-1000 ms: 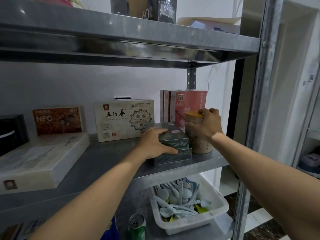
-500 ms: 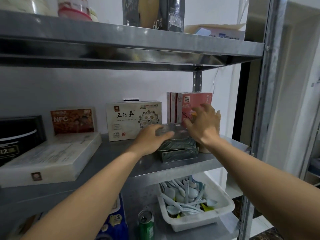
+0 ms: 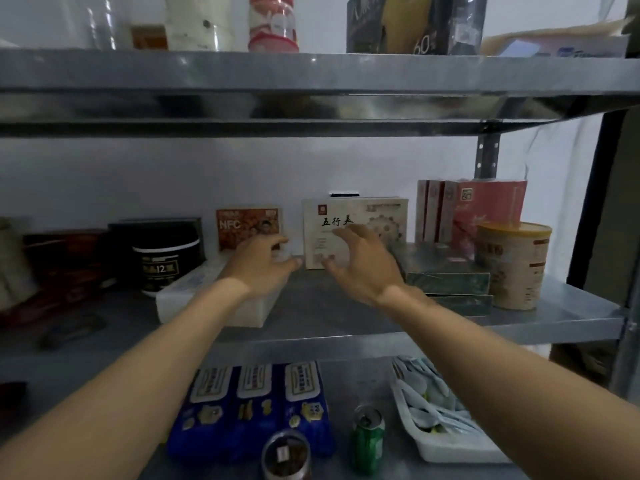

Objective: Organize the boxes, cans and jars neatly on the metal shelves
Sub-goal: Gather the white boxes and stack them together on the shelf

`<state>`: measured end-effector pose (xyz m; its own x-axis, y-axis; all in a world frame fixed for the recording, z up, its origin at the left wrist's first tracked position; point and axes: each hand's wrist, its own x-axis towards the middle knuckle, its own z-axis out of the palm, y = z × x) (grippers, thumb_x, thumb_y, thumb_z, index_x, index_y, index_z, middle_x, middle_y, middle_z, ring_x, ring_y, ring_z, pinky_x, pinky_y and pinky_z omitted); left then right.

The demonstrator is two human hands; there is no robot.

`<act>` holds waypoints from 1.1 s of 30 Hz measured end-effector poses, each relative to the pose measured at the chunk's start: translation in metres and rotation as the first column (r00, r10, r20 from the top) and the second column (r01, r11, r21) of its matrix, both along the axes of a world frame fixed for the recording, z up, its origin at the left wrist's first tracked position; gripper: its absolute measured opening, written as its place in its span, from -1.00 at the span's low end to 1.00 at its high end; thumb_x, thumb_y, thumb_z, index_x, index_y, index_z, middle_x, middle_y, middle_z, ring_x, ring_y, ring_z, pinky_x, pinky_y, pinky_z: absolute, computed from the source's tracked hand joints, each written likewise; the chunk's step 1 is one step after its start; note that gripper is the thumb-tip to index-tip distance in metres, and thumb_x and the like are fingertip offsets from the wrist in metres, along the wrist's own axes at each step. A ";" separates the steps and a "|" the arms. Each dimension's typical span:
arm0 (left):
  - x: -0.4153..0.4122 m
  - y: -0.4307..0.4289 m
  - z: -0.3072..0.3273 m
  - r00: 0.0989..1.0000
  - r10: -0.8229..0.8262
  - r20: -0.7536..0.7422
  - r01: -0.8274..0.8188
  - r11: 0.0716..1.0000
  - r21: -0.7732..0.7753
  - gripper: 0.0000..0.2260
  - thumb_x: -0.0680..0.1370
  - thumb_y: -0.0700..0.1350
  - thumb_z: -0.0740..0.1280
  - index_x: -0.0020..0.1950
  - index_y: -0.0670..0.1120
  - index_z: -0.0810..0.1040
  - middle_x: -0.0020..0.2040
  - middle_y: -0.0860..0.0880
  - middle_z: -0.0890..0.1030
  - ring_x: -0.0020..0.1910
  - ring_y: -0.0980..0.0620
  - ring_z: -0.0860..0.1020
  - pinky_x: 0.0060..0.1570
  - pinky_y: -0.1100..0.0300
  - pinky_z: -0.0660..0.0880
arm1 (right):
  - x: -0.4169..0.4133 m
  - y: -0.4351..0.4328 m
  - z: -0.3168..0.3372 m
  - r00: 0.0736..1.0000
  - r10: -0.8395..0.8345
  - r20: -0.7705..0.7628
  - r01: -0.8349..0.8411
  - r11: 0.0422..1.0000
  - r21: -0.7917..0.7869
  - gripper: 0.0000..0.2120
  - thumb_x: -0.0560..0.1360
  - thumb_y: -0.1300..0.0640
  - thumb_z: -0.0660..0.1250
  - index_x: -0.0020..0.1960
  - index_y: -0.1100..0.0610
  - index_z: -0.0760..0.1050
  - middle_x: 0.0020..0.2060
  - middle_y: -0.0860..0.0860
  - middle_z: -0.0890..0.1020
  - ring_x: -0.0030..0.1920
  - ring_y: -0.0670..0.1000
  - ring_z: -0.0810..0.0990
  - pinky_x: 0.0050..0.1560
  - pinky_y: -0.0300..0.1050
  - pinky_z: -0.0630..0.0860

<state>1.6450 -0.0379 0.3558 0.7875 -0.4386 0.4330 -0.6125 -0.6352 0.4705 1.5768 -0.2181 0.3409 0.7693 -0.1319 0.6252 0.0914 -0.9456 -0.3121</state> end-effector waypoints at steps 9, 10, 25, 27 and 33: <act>0.038 0.094 -0.038 0.998 -0.056 -0.036 0.061 0.985 0.160 -0.36 0.44 0.40 0.25 0.43 0.11 0.41 0.41 0.13 0.41 0.39 0.08 0.37 0.36 0.10 0.32 | 0.041 0.084 -0.022 0.969 0.146 -0.199 -0.116 0.981 0.156 -0.38 0.52 -0.15 0.33 0.49 0.08 0.29 0.46 0.10 0.33 0.44 0.12 0.30 0.37 -0.01 0.29; 0.042 0.100 -0.043 0.999 -0.046 -0.024 0.050 0.969 0.242 -0.29 0.42 0.48 0.18 0.46 0.14 0.36 0.44 0.15 0.36 0.44 0.06 0.31 0.40 0.03 0.27 | 0.044 0.092 -0.025 0.965 0.147 -0.218 -0.104 0.975 0.197 -0.39 0.53 -0.14 0.33 0.48 0.10 0.31 0.45 0.10 0.35 0.43 0.11 0.32 0.36 -0.04 0.30; 0.058 0.119 -0.064 0.903 -0.133 0.409 0.046 0.975 0.217 -0.42 0.48 0.35 0.19 0.43 0.11 0.41 0.40 0.09 0.46 0.33 0.02 0.40 0.21 0.11 0.32 | 0.032 0.125 -0.042 0.991 0.099 0.085 -0.129 0.680 0.722 -0.43 0.51 -0.24 0.29 0.40 0.06 0.44 0.29 -0.03 0.54 0.27 -0.08 0.48 0.30 -0.13 0.39; 0.055 0.118 -0.062 0.920 -0.104 0.379 0.082 0.994 0.074 -0.46 0.48 0.32 0.24 0.40 0.13 0.45 0.35 0.10 0.50 0.26 0.02 0.45 0.07 0.15 0.36 | 0.031 0.129 -0.035 0.979 0.111 0.172 -0.201 0.681 0.705 -0.47 0.54 -0.20 0.27 0.39 0.08 0.45 0.26 -0.05 0.55 0.21 -0.11 0.48 0.17 -0.27 0.40; 0.057 0.111 -0.049 0.977 -0.190 0.096 0.212 0.833 -0.510 -0.51 0.40 0.40 0.24 0.09 0.10 0.62 -0.16 0.22 0.63 -0.15 0.14 0.59 -0.21 0.21 0.46 | 0.040 0.139 -0.002 0.928 0.182 0.324 -0.345 0.744 0.573 -0.39 0.45 -0.32 0.25 0.34 0.03 0.50 0.29 -0.03 0.53 0.27 -0.06 0.48 0.26 -0.12 0.41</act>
